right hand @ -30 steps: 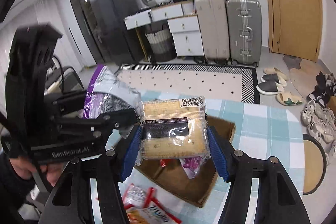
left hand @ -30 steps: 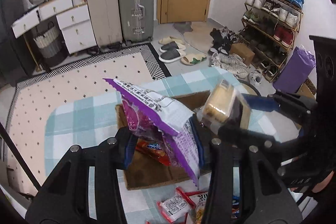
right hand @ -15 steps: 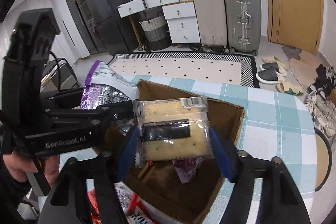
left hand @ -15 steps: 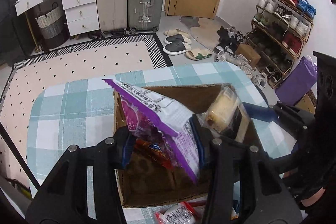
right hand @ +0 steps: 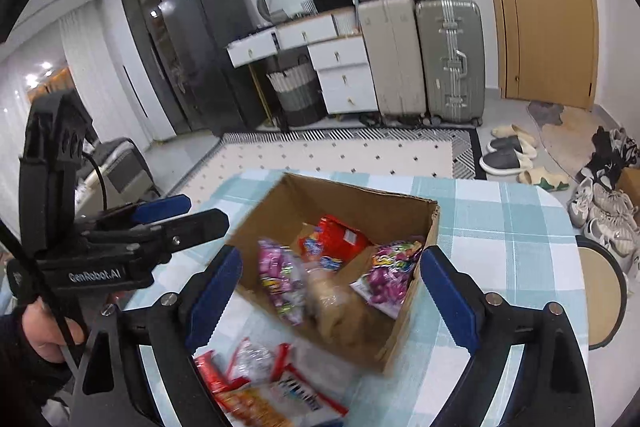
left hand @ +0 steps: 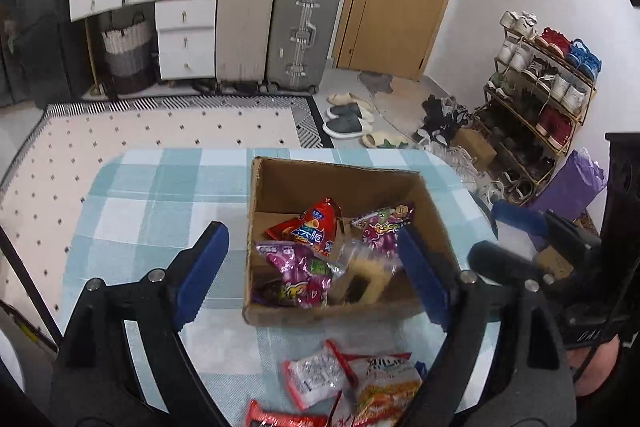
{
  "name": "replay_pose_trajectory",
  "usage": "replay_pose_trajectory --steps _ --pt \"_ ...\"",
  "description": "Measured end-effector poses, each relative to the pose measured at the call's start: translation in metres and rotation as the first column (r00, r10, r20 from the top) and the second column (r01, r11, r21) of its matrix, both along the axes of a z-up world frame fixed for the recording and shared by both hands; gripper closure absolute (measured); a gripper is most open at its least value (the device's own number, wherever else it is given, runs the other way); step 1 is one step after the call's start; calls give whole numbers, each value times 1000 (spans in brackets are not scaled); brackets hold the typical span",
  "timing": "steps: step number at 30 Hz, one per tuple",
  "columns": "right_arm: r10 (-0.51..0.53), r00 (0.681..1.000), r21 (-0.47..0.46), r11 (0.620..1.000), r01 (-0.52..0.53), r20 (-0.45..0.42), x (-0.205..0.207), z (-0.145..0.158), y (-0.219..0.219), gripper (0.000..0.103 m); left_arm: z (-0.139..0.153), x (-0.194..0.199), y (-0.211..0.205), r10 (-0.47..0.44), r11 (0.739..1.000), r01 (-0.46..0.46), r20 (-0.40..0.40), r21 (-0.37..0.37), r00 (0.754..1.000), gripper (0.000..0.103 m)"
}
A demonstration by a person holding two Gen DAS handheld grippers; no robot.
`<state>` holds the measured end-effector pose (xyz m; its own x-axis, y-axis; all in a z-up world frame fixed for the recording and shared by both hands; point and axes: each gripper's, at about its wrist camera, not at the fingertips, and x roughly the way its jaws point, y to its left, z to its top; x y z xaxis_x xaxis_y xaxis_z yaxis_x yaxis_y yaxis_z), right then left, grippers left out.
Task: Organize snacks
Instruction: 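Open both grippers to drop the purple bag and cracker pack into the box, then move the right gripper to the red Oreo pack and close on it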
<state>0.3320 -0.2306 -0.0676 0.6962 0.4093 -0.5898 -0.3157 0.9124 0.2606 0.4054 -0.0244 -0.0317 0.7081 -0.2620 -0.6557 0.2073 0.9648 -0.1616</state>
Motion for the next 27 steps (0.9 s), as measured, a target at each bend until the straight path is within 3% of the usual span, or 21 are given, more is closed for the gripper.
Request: replay_pose_trajectory --steps 8,12,14,22,24,27 --pt "1 989 42 999 -7 146 -96 37 -1 7 40 -109 -2 -50 995 34 177 96 983 17" --pt "2 977 39 999 -11 213 -147 46 3 3 54 -165 -2 -21 990 -17 264 138 964 0" --pt "3 968 40 999 -14 252 -176 48 7 2 61 -191 -1 -13 991 -30 308 133 951 0" --pt "-31 956 76 997 9 292 -249 32 18 1 67 -276 3 28 992 -71 357 108 934 0" --pt "-13 959 85 996 -11 284 -259 23 23 1 64 -290 4 45 987 -96 350 130 936 0" --pt "-25 961 70 998 6 275 -278 7 29 1 55 -322 7 64 974 -143 392 175 918 0"
